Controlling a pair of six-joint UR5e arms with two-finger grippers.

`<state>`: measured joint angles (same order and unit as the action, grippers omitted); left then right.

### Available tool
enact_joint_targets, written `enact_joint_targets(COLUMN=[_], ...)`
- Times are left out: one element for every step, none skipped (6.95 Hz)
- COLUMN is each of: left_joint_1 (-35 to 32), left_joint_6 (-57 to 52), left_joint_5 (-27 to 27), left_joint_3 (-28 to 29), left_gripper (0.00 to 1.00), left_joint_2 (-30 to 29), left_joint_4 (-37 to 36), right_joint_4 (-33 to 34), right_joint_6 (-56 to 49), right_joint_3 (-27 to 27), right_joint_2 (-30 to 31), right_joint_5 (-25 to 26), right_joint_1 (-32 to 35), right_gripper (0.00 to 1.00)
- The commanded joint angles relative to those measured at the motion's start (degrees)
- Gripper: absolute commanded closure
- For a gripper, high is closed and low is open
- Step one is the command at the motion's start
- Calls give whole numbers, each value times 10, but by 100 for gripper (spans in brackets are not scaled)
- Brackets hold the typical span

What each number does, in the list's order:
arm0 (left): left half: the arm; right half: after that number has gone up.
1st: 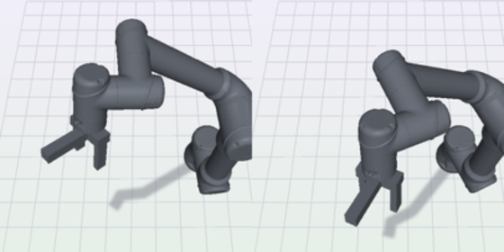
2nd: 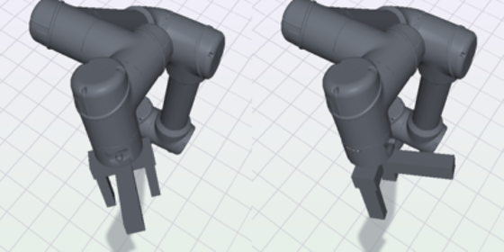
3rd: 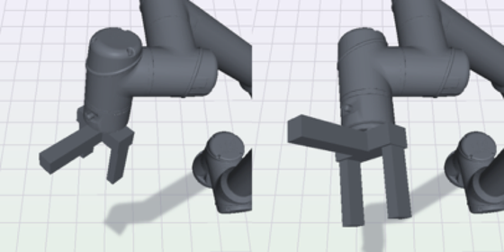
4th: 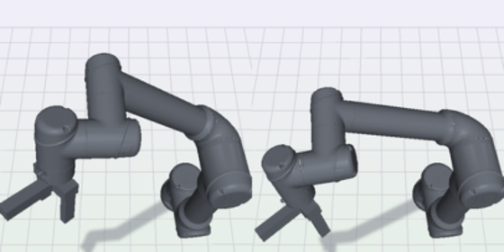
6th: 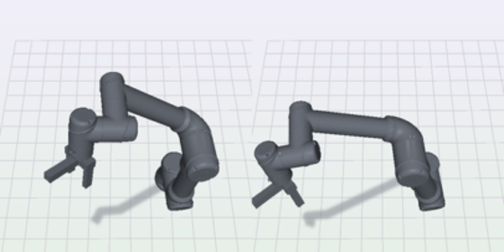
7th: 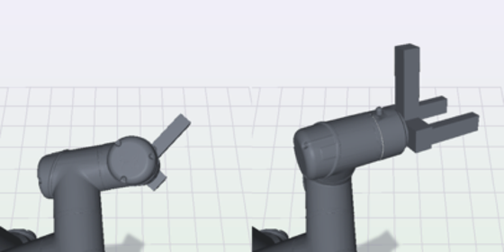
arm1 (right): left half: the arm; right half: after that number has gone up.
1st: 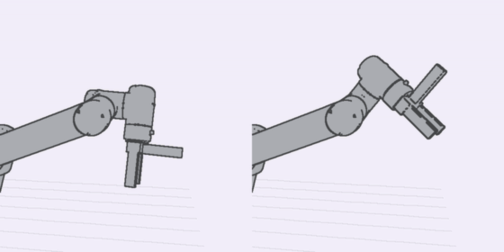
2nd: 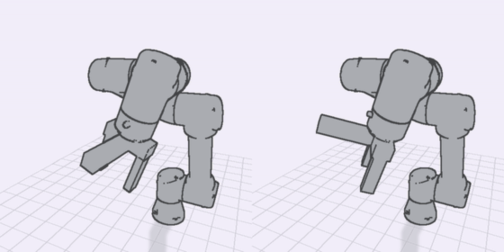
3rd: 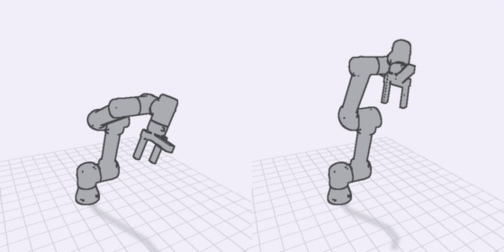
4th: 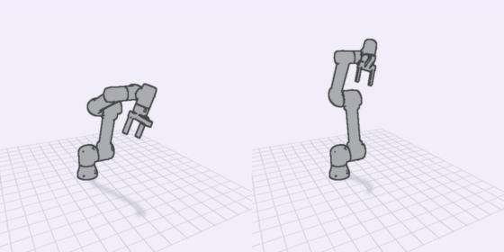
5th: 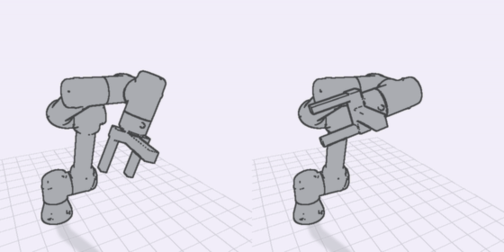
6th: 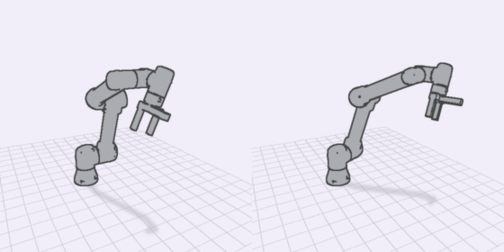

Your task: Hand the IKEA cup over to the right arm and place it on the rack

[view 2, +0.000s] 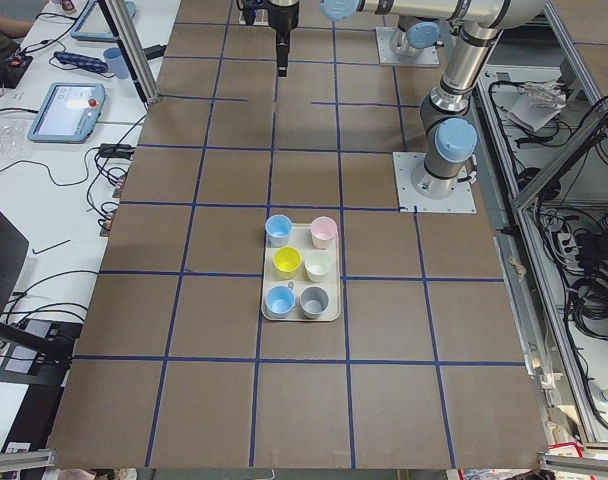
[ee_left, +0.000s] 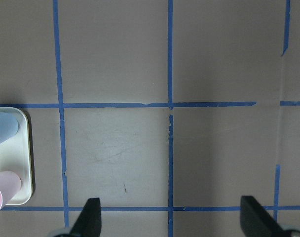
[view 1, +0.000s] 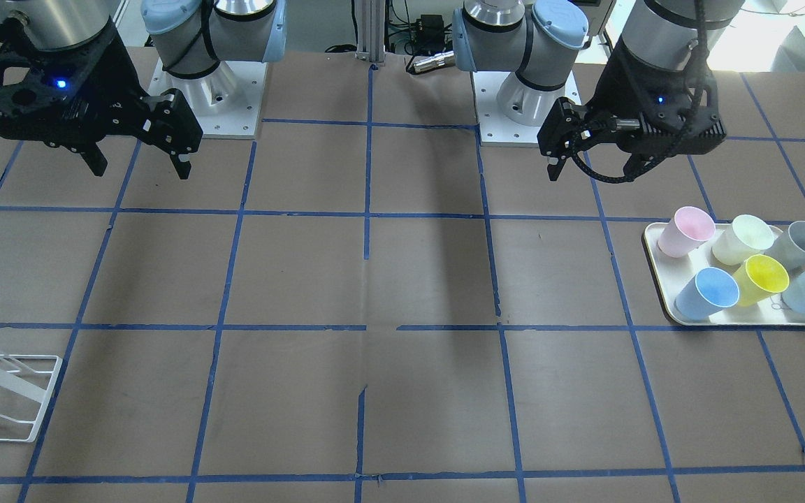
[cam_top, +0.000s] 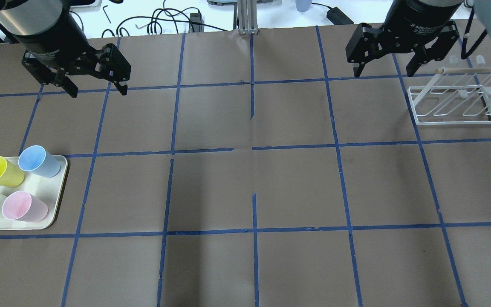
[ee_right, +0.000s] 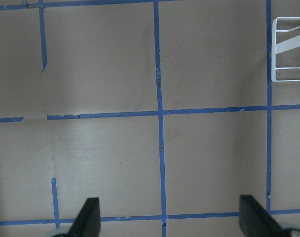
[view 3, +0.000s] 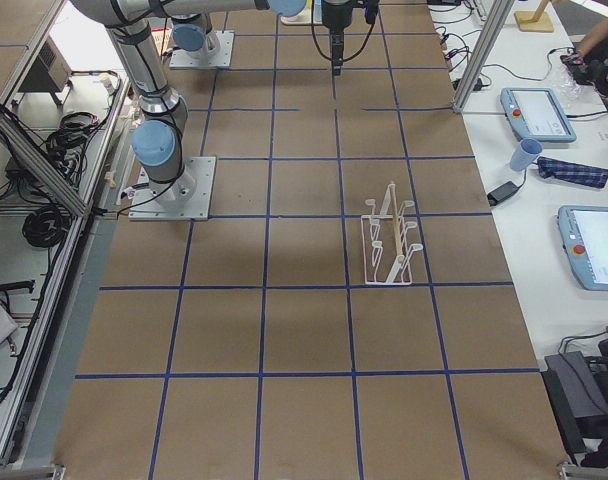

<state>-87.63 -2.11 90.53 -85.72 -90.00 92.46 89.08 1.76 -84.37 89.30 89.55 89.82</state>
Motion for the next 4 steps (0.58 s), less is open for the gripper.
enact_joint_targets(left_joint_1=[1, 2, 2, 4], left_joint_6=[-3, -5, -5, -5], left_joint_5=[0, 1, 1, 1], left_joint_3=[-1, -1, -1, -1], left_gripper=[0, 0, 0, 0], left_joint_2=[0, 0, 0, 0], left_joint_4=[0, 1, 0, 1], right_joint_4=[0, 0, 0, 0], right_joint_6=[0, 0, 0, 0], right_joint_3=[0, 0, 0, 0], right_joint_2=[0, 0, 0, 0], right_joint_5=[-1, 0, 0, 0], right_joint_1=[0, 0, 0, 0], right_gripper=[0, 0, 0, 0])
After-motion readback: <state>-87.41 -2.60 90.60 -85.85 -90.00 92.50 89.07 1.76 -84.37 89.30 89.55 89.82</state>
